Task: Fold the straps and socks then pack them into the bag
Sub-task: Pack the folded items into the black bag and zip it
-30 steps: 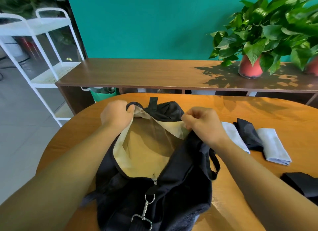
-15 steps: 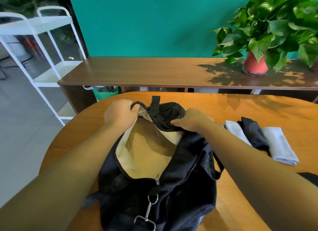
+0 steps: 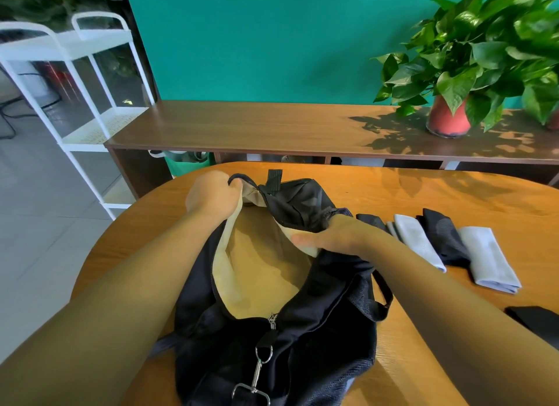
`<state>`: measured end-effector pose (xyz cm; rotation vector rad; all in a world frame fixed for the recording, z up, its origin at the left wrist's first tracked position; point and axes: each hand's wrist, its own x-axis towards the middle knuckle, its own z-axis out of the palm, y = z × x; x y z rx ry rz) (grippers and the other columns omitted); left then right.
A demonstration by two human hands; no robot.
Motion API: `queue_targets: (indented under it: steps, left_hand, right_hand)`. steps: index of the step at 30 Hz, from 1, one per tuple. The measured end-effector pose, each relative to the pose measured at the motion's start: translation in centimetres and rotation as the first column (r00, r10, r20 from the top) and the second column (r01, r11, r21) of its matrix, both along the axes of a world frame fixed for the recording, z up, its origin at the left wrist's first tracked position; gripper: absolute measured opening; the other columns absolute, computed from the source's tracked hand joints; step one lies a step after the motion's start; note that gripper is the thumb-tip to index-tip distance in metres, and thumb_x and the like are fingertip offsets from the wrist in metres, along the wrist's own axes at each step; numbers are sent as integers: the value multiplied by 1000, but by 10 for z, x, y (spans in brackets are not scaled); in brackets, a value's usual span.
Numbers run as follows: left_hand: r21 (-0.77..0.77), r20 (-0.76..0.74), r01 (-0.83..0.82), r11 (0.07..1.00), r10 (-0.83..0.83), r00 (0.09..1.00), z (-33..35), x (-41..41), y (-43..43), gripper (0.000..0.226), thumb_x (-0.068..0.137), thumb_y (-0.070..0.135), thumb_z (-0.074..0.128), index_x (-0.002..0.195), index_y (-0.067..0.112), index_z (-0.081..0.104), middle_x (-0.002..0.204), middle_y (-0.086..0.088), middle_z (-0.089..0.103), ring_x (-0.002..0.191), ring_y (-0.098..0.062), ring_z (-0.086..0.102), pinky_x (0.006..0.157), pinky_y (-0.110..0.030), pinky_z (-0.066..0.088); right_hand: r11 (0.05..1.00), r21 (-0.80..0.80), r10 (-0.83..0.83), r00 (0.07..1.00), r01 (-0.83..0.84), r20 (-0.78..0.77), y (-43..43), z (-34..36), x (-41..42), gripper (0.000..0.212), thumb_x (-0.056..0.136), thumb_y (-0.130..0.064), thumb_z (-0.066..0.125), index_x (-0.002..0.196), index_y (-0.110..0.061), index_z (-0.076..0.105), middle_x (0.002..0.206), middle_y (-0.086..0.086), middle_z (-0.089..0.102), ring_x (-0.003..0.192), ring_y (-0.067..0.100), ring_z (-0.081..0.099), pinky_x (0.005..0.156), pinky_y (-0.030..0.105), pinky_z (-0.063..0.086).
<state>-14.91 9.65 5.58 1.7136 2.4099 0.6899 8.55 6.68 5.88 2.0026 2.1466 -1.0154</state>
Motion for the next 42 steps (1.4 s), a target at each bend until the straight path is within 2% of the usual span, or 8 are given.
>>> queue_targets:
  steps: [4, 7, 14, 22, 27, 35, 38, 42]
  left_hand:
    - [-14, -20, -12, 1000, 12, 1000, 1, -4, 0, 33, 98, 35, 44, 72, 15, 49, 68, -4, 46, 60, -16, 45, 48, -27, 27]
    - [-29, -92, 5, 1000, -8, 996, -1, -12, 2, 31, 99, 37, 42, 77, 16, 49, 71, -2, 47, 69, -19, 49, 53, -29, 32]
    - [-41, -121, 34, 999, -38, 992, -5, -12, 1, 35, 99, 36, 41, 69, 18, 44, 70, -3, 48, 66, -19, 47, 50, -29, 28]
    - [-39, -113, 60, 997, -64, 992, 5, -10, -11, 40, 98, 42, 43, 66, 18, 39, 66, -3, 43, 66, -21, 48, 48, -28, 27]
    - [-43, -132, 43, 998, -48, 990, 13, -9, -17, 37, 99, 42, 43, 106, 12, 62, 106, -11, 64, 98, -31, 59, 72, -38, 48]
    - [-96, -97, 78, 992, -87, 991, 13, -1, -24, 38, 99, 35, 45, 65, 16, 42, 67, -2, 45, 73, -25, 50, 57, -30, 35]
    - [-120, -52, 136, 984, -143, 988, 5, -1, -30, 41, 98, 38, 46, 64, 17, 39, 67, -2, 44, 64, -21, 45, 49, -29, 26]
    - [-73, -34, 114, 991, -117, 993, 11, -5, -44, 40, 91, 54, 49, 84, 17, 59, 82, -2, 61, 82, -26, 59, 59, -30, 38]
  right_hand:
    - [954, 299, 0, 993, -37, 122, -6, -1, 4, 28, 78, -37, 64, 68, -15, 49, 68, -1, 49, 74, 27, 55, 54, 26, 35]
    - [766, 641, -176, 942, -52, 287, -19, 4, 6, 15, 88, -20, 52, 78, -16, 43, 66, -3, 40, 66, 25, 45, 48, 25, 24]
    - [746, 640, -104, 916, -185, 387, -35, -11, 12, 21, 87, -29, 54, 103, -16, 49, 85, 0, 55, 73, 25, 56, 45, 26, 18]
    - [473, 754, 295, 888, -456, 353, -88, 11, 27, 67, 61, -32, 56, 127, -18, 50, 128, 1, 51, 122, 26, 43, 94, 42, 33]
    - [443, 590, 475, 735, -675, 485, -118, -28, 33, 42, 61, -20, 61, 104, -24, 64, 87, -13, 61, 118, 17, 47, 114, 51, 4]
    - [577, 619, 528, 821, -534, 217, -124, -47, 56, 45, 65, -6, 59, 101, -30, 68, 92, -14, 64, 103, 7, 56, 113, 41, 29]
    - [680, 626, 492, 871, -382, -2, -128, -35, 58, 51, 69, -9, 49, 112, -31, 65, 108, -16, 63, 114, -3, 48, 117, 26, 10]
    - [702, 693, 417, 883, -162, -216, -141, -25, 63, 45, 70, -17, 48, 110, -26, 68, 108, -17, 66, 107, -1, 56, 110, 20, 23]
